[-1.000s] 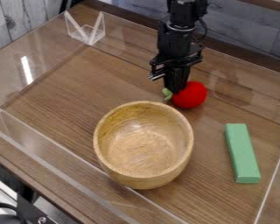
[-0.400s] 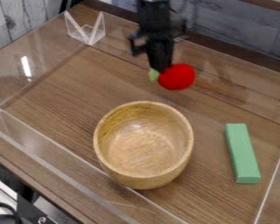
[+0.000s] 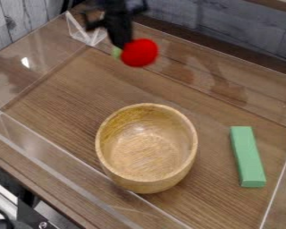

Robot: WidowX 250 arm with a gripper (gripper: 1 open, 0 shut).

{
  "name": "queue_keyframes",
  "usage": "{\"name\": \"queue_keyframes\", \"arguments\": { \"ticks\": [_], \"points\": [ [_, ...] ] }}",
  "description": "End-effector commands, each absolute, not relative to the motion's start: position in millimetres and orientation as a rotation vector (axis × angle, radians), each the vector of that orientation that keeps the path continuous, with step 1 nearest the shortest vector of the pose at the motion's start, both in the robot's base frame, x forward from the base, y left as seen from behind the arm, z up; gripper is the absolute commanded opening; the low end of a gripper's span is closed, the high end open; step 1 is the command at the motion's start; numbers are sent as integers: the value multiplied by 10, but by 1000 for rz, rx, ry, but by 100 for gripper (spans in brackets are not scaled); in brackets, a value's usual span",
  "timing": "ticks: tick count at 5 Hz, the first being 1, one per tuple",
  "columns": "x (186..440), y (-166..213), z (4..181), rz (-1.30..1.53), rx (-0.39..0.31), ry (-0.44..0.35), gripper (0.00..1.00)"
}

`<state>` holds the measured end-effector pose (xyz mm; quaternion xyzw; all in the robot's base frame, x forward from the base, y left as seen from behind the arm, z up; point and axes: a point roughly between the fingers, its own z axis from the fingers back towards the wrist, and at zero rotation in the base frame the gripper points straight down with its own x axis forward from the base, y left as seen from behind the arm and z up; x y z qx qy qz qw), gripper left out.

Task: Move the red fruit to the left

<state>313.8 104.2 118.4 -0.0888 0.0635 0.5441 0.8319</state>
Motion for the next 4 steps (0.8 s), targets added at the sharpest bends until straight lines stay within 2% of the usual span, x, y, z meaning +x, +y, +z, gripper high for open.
{"name": "queue_keyframes", "arguments": {
  "ticks": [1, 2, 4],
  "points": [
    [2953, 1300, 1424, 1030, -193, 51, 0],
    [2768, 1550, 1366, 899, -176, 48, 0],
    [2675, 1745, 1205, 857, -132, 24, 0]
  ]
}}
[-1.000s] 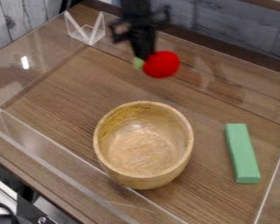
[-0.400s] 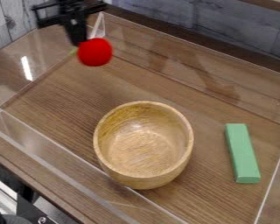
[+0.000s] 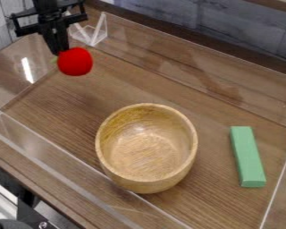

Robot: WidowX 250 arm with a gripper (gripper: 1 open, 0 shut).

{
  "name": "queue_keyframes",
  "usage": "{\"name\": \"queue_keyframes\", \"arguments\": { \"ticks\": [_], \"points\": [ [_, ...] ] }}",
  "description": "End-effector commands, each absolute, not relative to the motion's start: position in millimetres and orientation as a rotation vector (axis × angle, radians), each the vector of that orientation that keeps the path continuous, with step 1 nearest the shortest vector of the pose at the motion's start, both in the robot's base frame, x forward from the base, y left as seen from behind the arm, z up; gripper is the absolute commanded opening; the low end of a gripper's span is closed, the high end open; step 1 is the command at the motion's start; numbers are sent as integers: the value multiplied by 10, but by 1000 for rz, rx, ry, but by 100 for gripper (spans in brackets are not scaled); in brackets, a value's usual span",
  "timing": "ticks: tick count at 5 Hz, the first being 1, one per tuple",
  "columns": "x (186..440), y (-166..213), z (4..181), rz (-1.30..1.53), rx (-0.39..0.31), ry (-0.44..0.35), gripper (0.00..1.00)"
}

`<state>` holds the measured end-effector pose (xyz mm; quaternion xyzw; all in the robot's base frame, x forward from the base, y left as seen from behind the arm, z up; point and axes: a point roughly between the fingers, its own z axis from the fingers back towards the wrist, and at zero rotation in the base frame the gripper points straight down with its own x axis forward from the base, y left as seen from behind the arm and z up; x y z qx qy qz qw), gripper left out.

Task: Move the red fruit to the left

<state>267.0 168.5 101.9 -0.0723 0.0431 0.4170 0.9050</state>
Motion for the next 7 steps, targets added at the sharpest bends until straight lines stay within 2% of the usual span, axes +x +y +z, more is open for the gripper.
{"name": "queue_keyframes", "arguments": {
  "ticks": [1, 3, 5, 6, 7],
  "points": [
    [2671, 1822, 1009, 801, -101, 22, 0],
    [2696, 1869, 669, 691, -72, 36, 0],
    [2840, 1905, 593, 621, -68, 54, 0],
    [2829, 1915, 486, 601, -66, 64, 100],
    [2820, 1920, 399, 579, -77, 74, 0]
  ]
}}
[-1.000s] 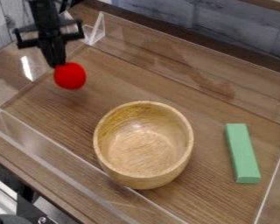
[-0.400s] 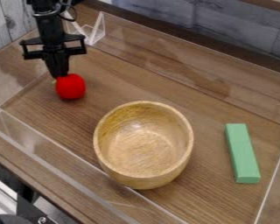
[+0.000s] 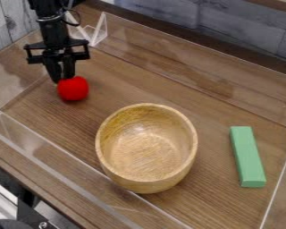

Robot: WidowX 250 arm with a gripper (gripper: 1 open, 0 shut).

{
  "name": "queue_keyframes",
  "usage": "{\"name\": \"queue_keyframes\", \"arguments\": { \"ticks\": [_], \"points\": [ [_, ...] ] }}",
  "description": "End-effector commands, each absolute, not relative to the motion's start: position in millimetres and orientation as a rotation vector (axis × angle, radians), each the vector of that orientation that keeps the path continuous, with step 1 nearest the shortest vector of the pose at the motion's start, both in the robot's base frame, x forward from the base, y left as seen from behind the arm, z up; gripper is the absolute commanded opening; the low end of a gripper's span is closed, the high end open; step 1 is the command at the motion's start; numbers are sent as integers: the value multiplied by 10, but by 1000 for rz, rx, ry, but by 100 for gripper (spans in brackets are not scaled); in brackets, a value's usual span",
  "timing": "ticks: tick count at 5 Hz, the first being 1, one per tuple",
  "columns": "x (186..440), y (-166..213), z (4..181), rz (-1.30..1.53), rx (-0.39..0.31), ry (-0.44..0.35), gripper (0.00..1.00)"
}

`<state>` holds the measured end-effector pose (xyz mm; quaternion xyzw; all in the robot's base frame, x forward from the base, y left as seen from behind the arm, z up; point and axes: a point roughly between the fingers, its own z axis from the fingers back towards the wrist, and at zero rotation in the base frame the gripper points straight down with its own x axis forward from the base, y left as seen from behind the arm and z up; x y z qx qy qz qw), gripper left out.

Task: Move the red fruit to the left

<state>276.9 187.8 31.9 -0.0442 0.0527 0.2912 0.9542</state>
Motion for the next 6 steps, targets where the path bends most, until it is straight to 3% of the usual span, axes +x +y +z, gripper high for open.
{"name": "queue_keyframes", "arguments": {
  "ticks": [1, 2, 3, 4, 5, 6],
  "points": [
    [2799, 1951, 427, 568, -97, 84, 0],
    [2777, 1988, 406, 563, -106, 96, 100],
    [2783, 2024, 498, 538, -121, 106, 0],
    [2790, 2059, 591, 515, -133, 115, 0],
    [2769, 2063, 572, 475, -126, 126, 100],
    [2789, 1973, 630, 517, -130, 131, 100]
  ]
}}
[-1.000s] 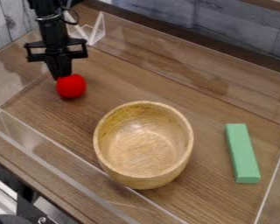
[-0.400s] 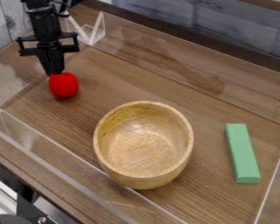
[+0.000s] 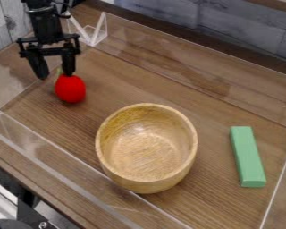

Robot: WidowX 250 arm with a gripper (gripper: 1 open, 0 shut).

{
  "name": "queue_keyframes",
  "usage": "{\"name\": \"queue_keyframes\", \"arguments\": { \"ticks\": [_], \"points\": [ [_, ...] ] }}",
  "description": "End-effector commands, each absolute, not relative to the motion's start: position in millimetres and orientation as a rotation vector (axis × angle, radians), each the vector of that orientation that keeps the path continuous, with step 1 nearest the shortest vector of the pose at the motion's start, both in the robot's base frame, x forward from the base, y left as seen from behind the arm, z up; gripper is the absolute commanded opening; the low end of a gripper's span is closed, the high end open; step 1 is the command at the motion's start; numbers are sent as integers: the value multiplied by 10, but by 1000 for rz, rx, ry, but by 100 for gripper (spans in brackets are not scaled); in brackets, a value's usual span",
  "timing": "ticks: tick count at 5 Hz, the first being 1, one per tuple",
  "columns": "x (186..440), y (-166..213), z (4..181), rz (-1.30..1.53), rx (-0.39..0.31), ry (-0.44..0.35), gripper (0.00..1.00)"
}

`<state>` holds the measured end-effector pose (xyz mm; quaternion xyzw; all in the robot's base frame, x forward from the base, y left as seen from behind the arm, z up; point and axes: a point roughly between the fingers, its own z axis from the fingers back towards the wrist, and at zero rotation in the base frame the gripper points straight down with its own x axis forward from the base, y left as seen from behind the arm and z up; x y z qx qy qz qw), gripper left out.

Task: Move the red fruit to the left

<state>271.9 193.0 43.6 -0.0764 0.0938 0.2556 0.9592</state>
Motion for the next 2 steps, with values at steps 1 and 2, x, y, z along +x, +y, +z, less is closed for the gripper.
{"name": "queue_keyframes", "arguments": {
  "ticks": [1, 2],
  "points": [
    [2817, 1857, 740, 555, -140, 126, 100],
    [2775, 1750, 692, 563, -149, 117, 100]
  ]
}}
